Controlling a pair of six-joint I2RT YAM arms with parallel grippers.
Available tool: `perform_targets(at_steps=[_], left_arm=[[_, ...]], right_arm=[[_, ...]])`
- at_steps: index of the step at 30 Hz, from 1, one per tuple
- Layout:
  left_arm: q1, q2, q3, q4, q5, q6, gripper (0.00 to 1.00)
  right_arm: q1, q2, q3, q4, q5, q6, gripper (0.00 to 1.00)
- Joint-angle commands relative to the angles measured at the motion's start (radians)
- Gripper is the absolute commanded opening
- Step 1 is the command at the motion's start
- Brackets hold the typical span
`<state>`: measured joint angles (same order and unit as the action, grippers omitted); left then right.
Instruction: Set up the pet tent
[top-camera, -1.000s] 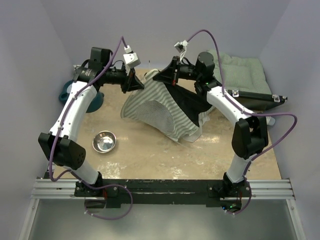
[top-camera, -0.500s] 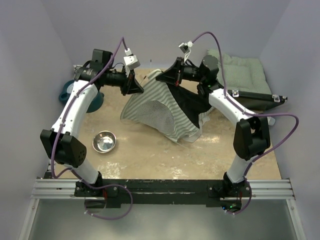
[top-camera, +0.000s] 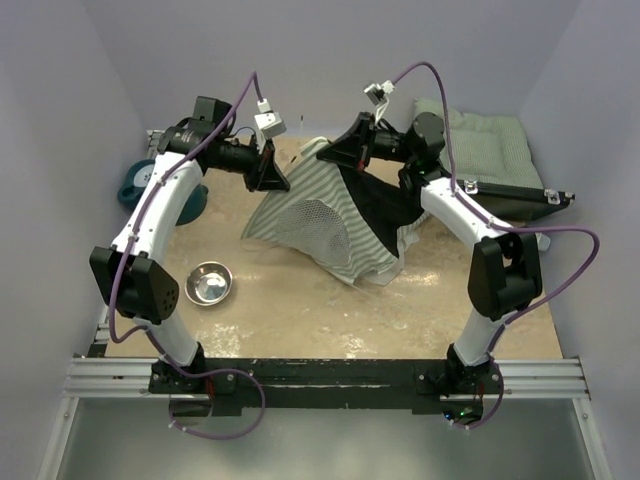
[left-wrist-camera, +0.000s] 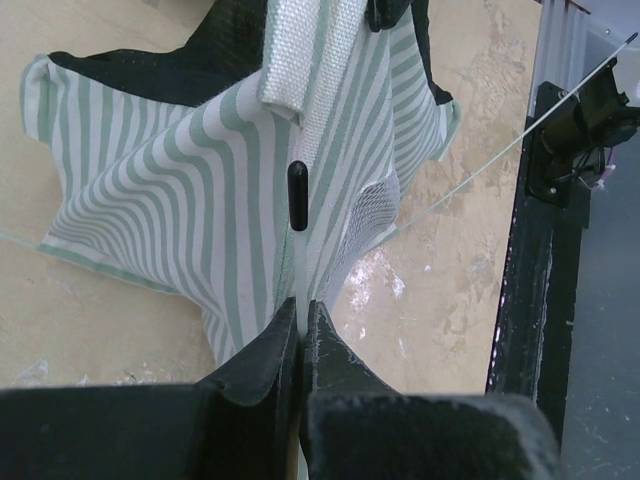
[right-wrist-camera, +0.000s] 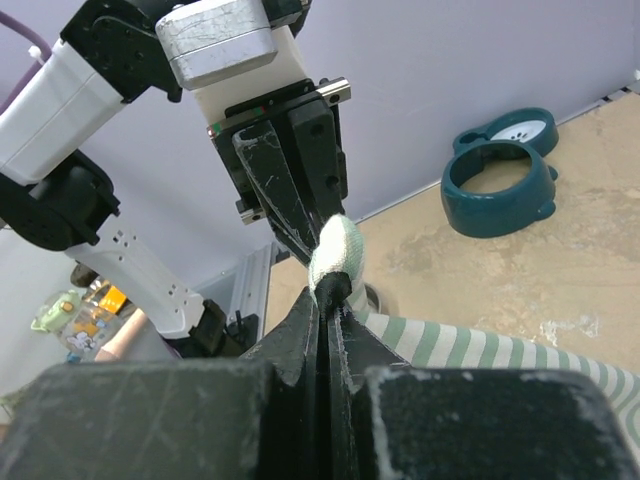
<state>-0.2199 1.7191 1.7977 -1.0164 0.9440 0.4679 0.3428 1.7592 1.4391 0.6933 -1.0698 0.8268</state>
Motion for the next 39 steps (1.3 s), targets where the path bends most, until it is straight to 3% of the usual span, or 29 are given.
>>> perform_targets(at_steps=[1,39], left_arm=[[0.008,0.086,-0.034,-0.28,-0.251,0.02,0.0],[-0.041,0.082,0.161,-0.298,-0.16,-0.003,0.0]], right_arm=[[-0.048,-0.179,0.038,0.258,0.047,0.008,0.0],[0.036,-0.15,0.083,-0.09,0.007,-0.282,0.0]])
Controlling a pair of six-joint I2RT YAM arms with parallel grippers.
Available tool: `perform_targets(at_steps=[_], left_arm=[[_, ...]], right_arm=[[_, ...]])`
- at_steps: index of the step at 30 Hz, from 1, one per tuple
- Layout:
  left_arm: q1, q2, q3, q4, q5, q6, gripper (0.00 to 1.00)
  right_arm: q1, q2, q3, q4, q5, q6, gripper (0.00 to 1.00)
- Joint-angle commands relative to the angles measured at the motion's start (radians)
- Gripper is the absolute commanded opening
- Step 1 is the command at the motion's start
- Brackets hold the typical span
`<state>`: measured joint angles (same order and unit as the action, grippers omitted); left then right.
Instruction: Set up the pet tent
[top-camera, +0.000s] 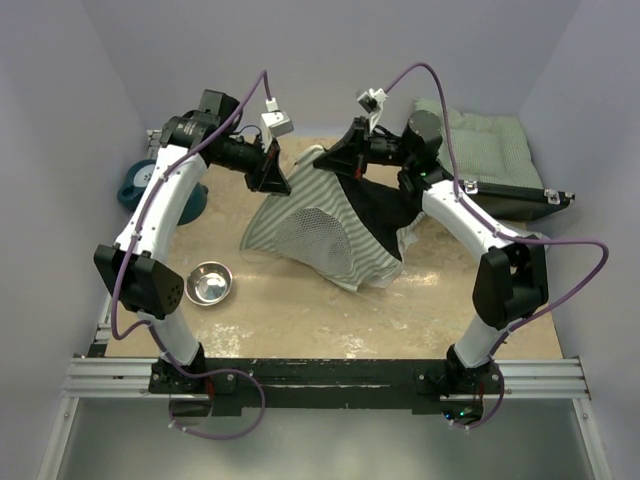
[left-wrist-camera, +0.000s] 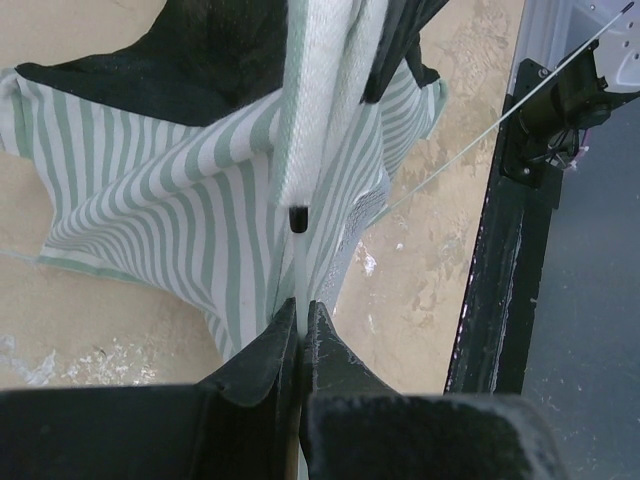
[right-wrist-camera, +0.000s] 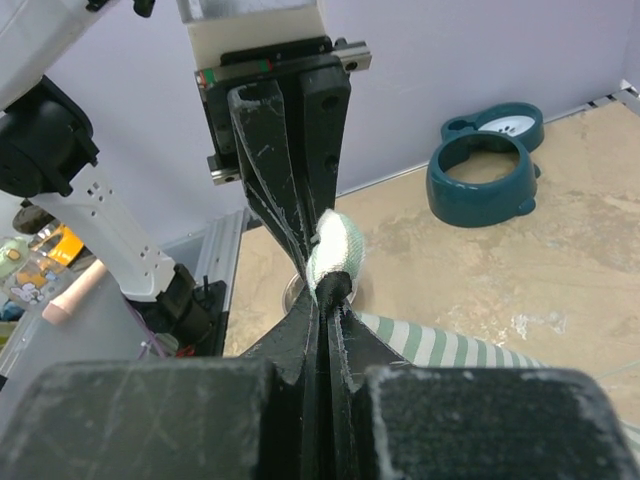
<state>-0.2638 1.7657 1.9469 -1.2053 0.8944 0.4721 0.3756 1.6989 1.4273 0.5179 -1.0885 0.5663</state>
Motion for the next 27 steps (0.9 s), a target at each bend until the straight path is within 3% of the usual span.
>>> perform_targets(at_steps=[1,11,20,27], left_arm=[[0.003,0.035,0.015,-0.111,-0.107,-0.004,0.0],[-0.025,0.031,0.064,-0.109,-0.086,0.01,0.0],[-0.037,0.038,0.079,-0.105,-0.111,0.033,0.0],[-0.034,-0.008,0.054,-0.042,-0.052,0.033,0.03]], right_arm=[[0.005,-0.088,0.097,0.076,0.025,-0.026,0.0],[0.035,-0.074,0.11,0.019,0.007,-0.066,0.0],[0.062,-0.065,0.137,-0.125,-0.004,-0.176,0.0],[0.075,-0.065,0.148,-0.213,0.018,-0.238,0.0]])
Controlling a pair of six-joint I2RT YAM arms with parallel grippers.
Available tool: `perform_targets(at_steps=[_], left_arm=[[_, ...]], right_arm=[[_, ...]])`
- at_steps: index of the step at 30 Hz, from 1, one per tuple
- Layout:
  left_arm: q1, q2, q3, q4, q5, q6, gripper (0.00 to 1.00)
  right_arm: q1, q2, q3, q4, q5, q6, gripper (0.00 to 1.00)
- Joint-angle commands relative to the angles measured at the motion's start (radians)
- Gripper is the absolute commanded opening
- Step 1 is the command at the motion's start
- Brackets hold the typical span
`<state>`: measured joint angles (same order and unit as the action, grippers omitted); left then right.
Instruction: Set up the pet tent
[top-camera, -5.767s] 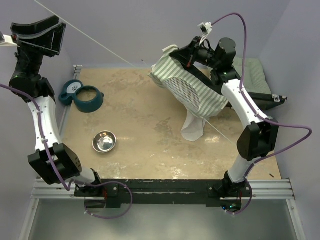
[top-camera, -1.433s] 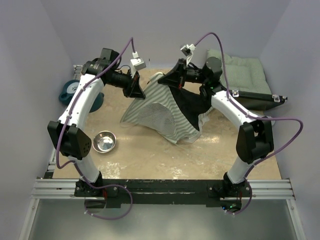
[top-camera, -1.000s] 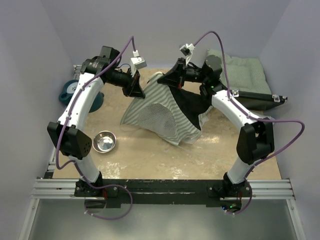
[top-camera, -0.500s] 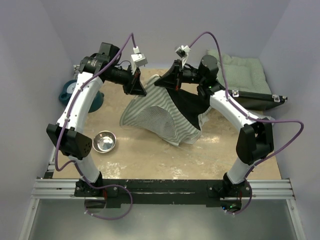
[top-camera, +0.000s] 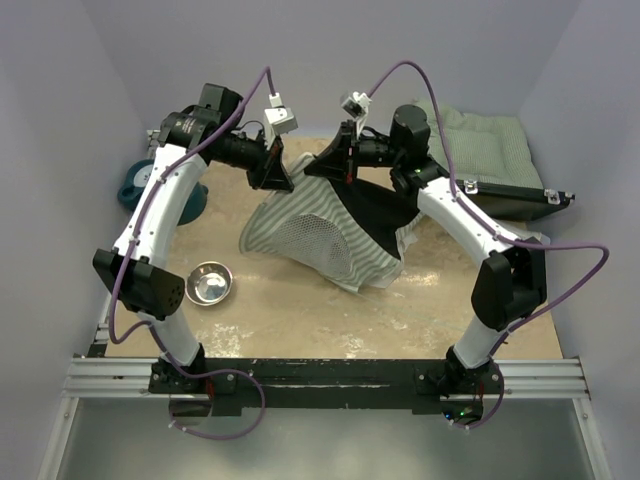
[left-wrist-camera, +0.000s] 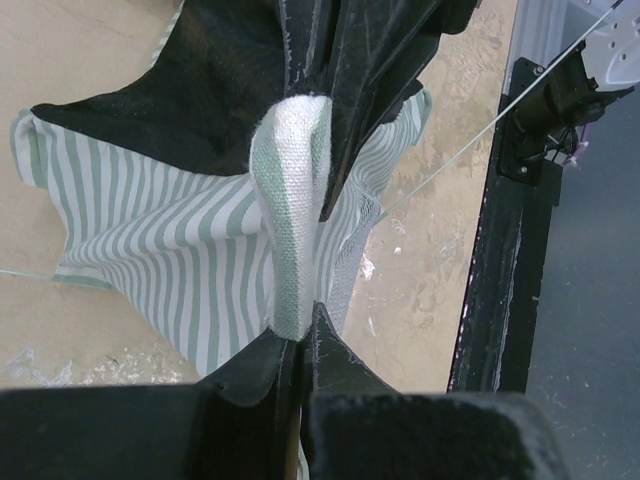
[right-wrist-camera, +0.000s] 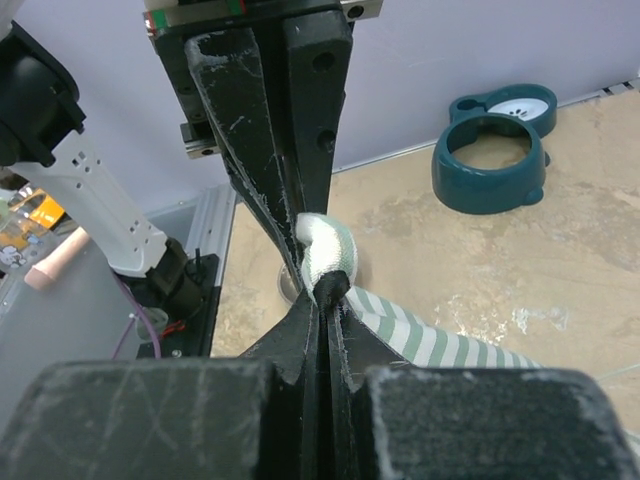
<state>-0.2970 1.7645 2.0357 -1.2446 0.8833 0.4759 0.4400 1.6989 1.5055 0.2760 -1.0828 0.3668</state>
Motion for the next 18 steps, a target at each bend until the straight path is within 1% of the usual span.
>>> perform_targets(at_steps=[1,4,5,7,9,11,13,14,16,17,18], left_arm=[[0.004,-0.02,-0.055,0.022,-0.032,0.018,0.1],[0.059,-0.065,-0.135,0.109,-0.001,-0.045,0.37],[0.082,-0.071,-0.15,0.117,0.005,-0.052,0.43],[0.13,-0.073,-0.157,0.125,0.009,-0.057,0.51],[0.174,-0.079,-0.163,0.152,0.019,-0.074,0.56],[0.193,-0.094,-0.187,0.195,0.01,-0.094,0.6],[0.193,-0.117,-0.222,0.249,0.005,-0.105,0.61],[0.193,-0.128,-0.245,0.301,0.006,-0.126,0.61],[0.191,-0.157,-0.285,0.381,0.022,-0.148,0.57],[0.193,-0.164,-0.304,0.42,0.02,-0.157,0.51],[0.193,-0.172,-0.325,0.457,-0.006,-0.172,0.43]], right_arm=[[0.011,-0.068,0.07,0.031,0.012,-0.034,0.0],[0.009,-0.076,0.07,0.06,0.02,-0.005,0.0],[0.009,-0.077,0.076,0.06,0.032,-0.006,0.0],[0.009,-0.076,0.085,0.068,0.055,-0.005,0.0],[0.009,-0.076,0.084,0.1,0.073,0.015,0.0],[0.011,-0.068,0.084,0.13,0.08,0.03,0.0],[0.012,-0.056,0.088,0.166,0.075,0.066,0.0],[0.012,-0.05,0.093,0.178,0.075,0.078,0.0],[0.017,-0.038,0.108,0.201,0.07,0.096,0.0],[0.02,-0.036,0.122,0.201,0.067,0.098,0.1],[0.019,-0.035,0.133,0.201,0.064,0.098,0.22]])
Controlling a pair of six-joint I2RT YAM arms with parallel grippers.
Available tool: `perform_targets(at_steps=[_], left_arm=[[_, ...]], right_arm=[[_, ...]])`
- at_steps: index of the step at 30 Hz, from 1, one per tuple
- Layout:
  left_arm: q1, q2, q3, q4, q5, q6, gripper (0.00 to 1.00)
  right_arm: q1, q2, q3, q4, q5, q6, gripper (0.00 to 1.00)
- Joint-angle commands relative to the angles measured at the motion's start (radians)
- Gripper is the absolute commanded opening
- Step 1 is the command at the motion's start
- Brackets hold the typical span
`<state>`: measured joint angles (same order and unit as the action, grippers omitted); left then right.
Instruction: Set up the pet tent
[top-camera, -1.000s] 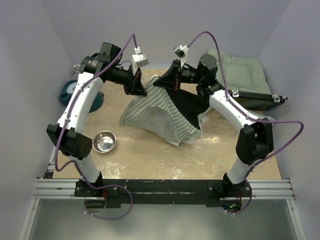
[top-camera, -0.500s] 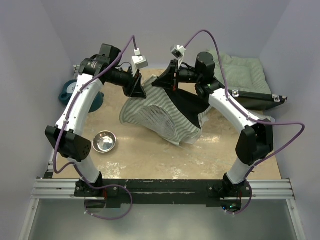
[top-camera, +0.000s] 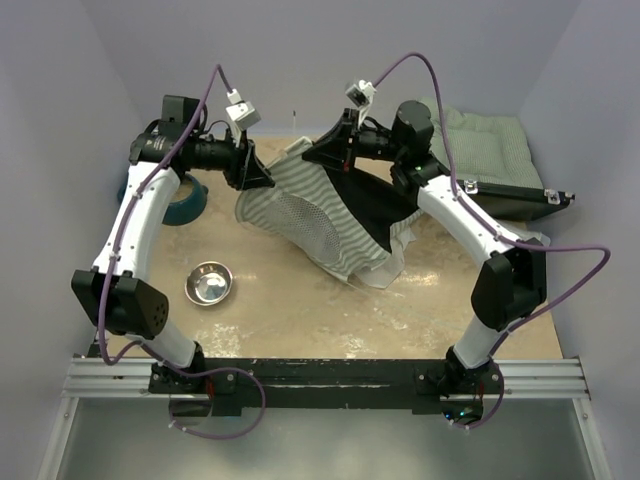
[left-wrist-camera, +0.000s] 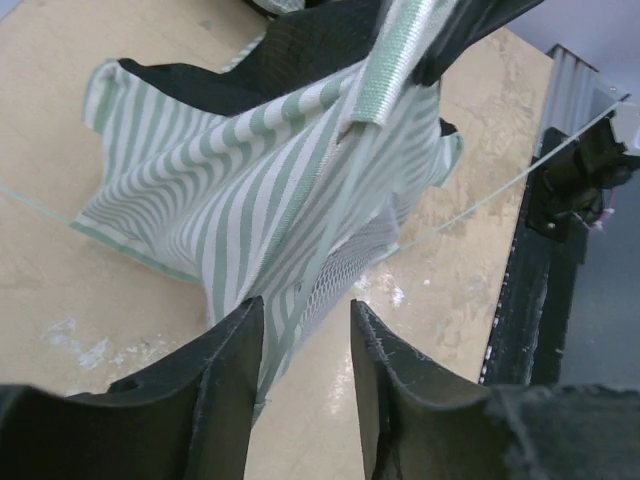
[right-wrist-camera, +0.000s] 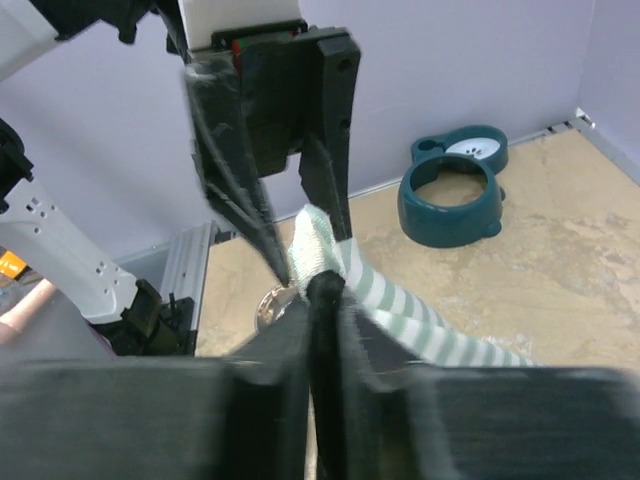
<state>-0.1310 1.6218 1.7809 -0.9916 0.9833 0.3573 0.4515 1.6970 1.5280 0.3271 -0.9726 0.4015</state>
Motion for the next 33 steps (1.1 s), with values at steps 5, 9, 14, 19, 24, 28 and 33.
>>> perform_targets(at_steps=[5,9,14,19,24,28,33], left_arm=[[0.056,0.022,-0.072,0.263,-0.172,-0.067,0.11],[0.105,0.104,-0.005,0.271,-0.189,-0.047,0.04],[0.188,0.225,0.098,0.281,-0.147,0.049,0.18],[0.203,0.347,0.149,0.357,-0.187,0.111,0.2],[0.231,0.467,0.233,0.477,-0.137,0.022,0.47],[0.254,0.529,0.339,0.524,-0.031,-0.085,0.62],[0.294,0.434,0.284,0.548,0.083,-0.156,0.79]], right_arm=[[0.003,-0.066,0.173,0.072,-0.043,0.017,0.7],[-0.04,-0.135,0.173,0.027,-0.028,0.005,0.98],[-0.167,-0.249,0.143,-0.028,-0.006,-0.012,0.98],[-0.191,-0.373,0.121,-0.083,0.067,-0.098,0.98],[-0.192,-0.471,0.054,-0.235,0.233,-0.231,0.98],[-0.201,-0.528,-0.032,-0.325,0.195,-0.323,0.99],[-0.2,-0.582,-0.127,-0.401,0.074,-0.429,0.98]])
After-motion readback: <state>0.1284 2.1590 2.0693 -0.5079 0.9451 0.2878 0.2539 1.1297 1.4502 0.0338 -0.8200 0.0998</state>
